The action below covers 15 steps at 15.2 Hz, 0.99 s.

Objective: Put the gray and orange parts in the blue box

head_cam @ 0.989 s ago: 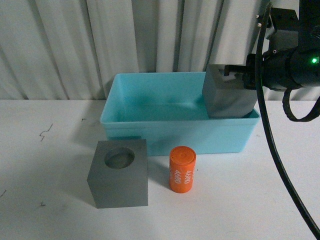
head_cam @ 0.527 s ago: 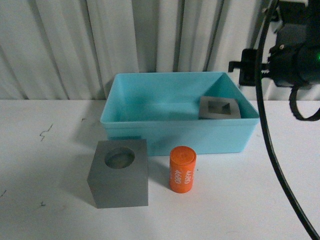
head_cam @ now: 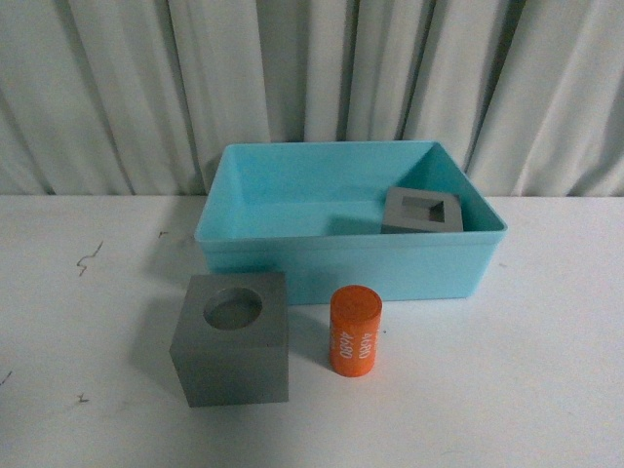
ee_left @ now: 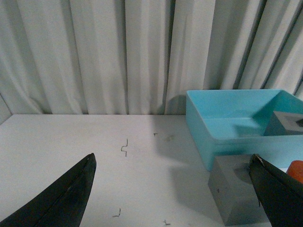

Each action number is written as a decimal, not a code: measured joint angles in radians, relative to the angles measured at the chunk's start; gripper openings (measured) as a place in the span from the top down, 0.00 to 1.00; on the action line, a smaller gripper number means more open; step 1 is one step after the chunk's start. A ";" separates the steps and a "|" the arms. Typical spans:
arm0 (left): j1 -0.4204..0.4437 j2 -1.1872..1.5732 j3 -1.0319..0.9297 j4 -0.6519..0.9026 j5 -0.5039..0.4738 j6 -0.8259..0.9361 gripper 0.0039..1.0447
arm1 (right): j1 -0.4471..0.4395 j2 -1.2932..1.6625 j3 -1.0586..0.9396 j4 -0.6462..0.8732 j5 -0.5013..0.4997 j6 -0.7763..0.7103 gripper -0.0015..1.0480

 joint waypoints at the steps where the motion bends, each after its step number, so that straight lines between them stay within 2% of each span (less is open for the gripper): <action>1: 0.000 0.000 0.000 0.000 0.000 0.000 0.06 | -0.073 -0.119 -0.156 0.033 -0.063 -0.030 0.85; 2: 0.000 0.000 0.000 0.000 0.000 0.000 0.06 | -0.068 -0.155 -0.195 0.034 -0.066 -0.032 0.98; 10: 0.000 0.000 0.000 0.000 0.000 0.000 0.06 | -0.069 -0.233 -0.262 0.023 -0.067 -0.038 0.98; 15: 0.000 0.000 0.000 0.000 0.000 0.000 0.06 | -0.069 -0.404 -0.355 -0.053 -0.067 -0.038 0.98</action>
